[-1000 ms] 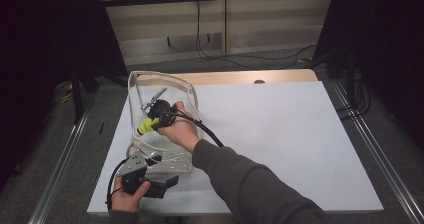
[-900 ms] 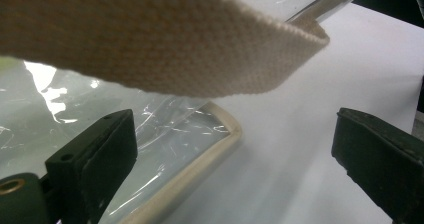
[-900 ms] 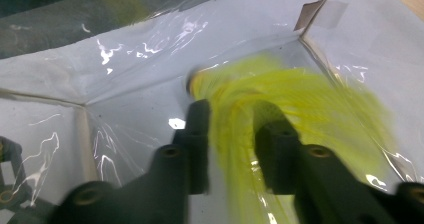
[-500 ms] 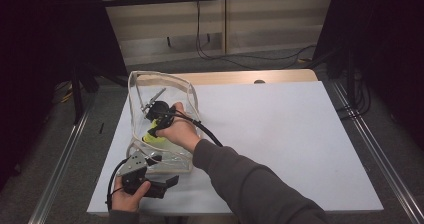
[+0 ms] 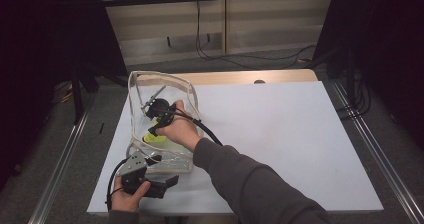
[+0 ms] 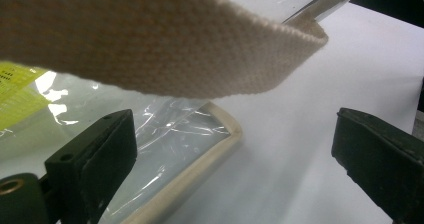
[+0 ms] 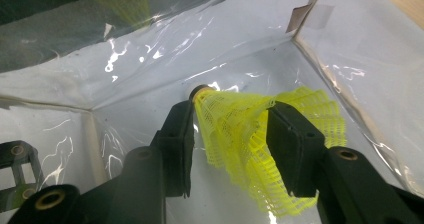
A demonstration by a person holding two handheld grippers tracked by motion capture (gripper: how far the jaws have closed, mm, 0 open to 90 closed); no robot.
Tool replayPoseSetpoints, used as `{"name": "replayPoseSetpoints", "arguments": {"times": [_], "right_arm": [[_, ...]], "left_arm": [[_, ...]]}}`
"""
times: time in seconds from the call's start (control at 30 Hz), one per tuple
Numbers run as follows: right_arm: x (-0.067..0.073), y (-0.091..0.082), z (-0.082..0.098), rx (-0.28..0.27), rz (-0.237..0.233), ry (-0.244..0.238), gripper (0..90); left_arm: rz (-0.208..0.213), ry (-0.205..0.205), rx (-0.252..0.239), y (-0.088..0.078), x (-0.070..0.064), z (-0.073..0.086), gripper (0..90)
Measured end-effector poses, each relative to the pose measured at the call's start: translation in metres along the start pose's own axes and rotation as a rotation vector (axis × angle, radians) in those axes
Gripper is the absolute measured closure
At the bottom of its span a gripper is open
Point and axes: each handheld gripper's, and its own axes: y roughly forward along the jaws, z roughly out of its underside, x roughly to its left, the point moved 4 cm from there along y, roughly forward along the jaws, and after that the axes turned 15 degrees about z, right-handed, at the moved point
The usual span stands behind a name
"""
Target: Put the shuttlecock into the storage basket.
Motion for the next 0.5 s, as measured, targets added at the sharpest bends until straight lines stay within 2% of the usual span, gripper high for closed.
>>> {"name": "replayPoseSetpoints", "arguments": {"times": [0.5], "right_arm": [[-0.0056, -0.007, -0.002, -0.021, 0.026, 0.036, 45.7]], "left_arm": [[0.0, 0.0, -0.005, -0.0001, -0.0005, -0.0004, 4.2]]}}
